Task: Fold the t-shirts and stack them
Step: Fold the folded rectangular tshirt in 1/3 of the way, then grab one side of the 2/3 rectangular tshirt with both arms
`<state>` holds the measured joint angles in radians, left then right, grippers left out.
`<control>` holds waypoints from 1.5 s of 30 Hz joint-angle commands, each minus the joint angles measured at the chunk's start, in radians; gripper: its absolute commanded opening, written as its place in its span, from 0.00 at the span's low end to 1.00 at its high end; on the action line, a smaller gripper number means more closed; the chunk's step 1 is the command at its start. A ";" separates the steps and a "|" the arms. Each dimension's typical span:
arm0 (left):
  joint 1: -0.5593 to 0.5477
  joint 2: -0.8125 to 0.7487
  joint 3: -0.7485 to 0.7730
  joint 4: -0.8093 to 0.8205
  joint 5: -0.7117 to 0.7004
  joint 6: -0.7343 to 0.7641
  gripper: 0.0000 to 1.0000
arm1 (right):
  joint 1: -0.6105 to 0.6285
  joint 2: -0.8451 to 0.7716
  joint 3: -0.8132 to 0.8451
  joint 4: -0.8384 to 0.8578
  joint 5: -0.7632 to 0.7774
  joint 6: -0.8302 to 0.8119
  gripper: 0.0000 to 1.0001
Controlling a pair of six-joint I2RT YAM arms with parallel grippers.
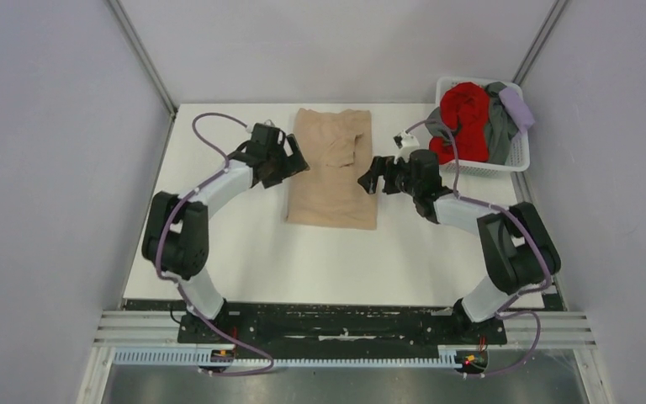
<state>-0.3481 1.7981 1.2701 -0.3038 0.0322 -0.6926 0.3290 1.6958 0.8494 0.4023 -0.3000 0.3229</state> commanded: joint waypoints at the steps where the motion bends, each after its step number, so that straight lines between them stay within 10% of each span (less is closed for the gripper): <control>1: 0.003 -0.187 -0.126 -0.004 -0.024 0.033 1.00 | -0.001 -0.187 -0.165 0.054 0.023 -0.002 0.98; 11: 0.001 -0.341 -0.455 0.082 0.101 -0.040 1.00 | 0.057 -0.327 -0.443 0.064 -0.005 0.055 0.96; 18: 0.002 -0.273 -0.484 0.131 0.120 -0.038 0.89 | 0.110 -0.277 -0.448 0.055 0.024 0.088 0.73; 29: 0.002 -0.145 -0.464 0.182 0.124 -0.051 0.54 | 0.121 -0.198 -0.439 0.091 0.076 0.108 0.47; 34: 0.002 -0.132 -0.463 0.176 0.122 -0.054 0.05 | 0.123 -0.156 -0.427 0.123 0.038 0.118 0.23; 37: 0.001 -0.159 -0.483 0.183 0.122 -0.052 0.02 | 0.122 -0.159 -0.435 0.157 0.011 0.104 0.00; 45: 0.001 -0.471 -0.623 0.141 0.159 -0.065 0.02 | 0.124 -0.383 -0.489 0.144 -0.119 0.096 0.00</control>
<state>-0.3481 1.5150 0.7025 -0.1036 0.1699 -0.7441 0.4480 1.4479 0.3820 0.5213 -0.3283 0.4332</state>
